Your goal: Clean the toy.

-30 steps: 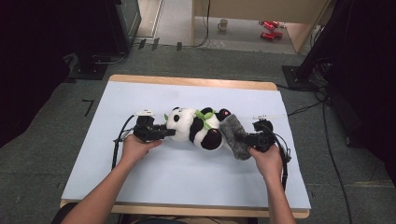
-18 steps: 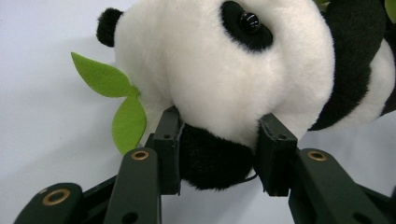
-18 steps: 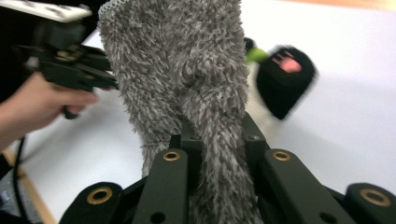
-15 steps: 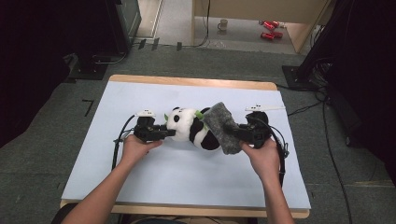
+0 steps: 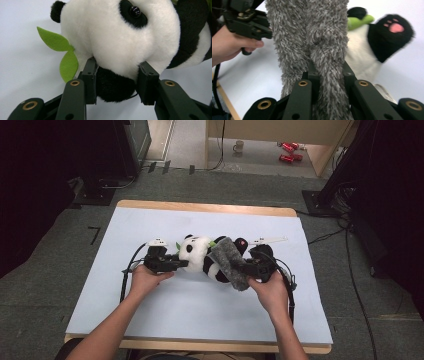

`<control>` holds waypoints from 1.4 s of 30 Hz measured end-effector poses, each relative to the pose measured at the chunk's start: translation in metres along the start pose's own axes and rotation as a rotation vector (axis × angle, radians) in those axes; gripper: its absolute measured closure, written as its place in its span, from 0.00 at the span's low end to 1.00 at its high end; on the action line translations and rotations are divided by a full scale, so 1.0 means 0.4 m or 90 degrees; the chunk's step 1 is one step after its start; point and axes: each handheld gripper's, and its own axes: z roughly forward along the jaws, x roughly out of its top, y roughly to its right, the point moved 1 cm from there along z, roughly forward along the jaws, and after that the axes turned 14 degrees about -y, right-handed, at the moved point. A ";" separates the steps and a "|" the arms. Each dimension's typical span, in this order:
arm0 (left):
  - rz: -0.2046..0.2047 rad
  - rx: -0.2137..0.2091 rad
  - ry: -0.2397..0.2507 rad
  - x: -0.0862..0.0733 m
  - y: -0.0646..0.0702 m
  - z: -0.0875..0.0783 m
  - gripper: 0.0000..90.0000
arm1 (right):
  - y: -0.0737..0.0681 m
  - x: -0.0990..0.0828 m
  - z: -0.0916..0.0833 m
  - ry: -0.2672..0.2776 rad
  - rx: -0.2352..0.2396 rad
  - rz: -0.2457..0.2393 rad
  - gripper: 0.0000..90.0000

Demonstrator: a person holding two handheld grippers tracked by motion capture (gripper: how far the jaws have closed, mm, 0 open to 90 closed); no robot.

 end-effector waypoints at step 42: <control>0.000 -0.004 -0.002 -0.003 -0.003 0.000 0.65 | -0.040 0.009 -0.011 0.001 -0.012 -0.021 0.86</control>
